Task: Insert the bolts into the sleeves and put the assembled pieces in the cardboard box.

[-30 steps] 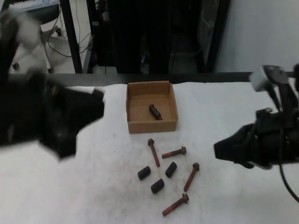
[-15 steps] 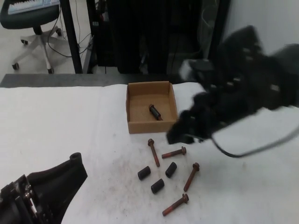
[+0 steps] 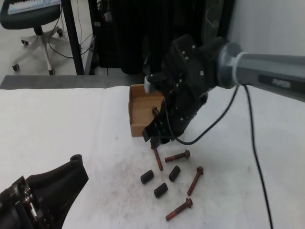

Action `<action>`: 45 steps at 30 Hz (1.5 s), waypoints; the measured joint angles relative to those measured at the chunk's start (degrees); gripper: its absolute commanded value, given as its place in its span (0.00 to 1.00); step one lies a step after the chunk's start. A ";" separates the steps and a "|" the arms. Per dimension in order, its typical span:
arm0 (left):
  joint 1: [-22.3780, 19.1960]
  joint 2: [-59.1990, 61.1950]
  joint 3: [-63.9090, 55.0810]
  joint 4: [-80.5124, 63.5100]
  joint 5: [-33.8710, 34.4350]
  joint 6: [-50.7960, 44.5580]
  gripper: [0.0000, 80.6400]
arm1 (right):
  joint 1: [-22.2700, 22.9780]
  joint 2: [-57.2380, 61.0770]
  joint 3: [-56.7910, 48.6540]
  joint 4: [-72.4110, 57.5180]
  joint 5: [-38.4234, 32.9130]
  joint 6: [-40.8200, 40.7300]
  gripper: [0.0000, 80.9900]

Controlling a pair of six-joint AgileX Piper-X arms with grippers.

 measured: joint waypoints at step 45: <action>0.00 0.00 0.00 0.00 1.69 0.10 0.00 | 0.14 12.76 -10.84 6.70 4.52 0.00 0.37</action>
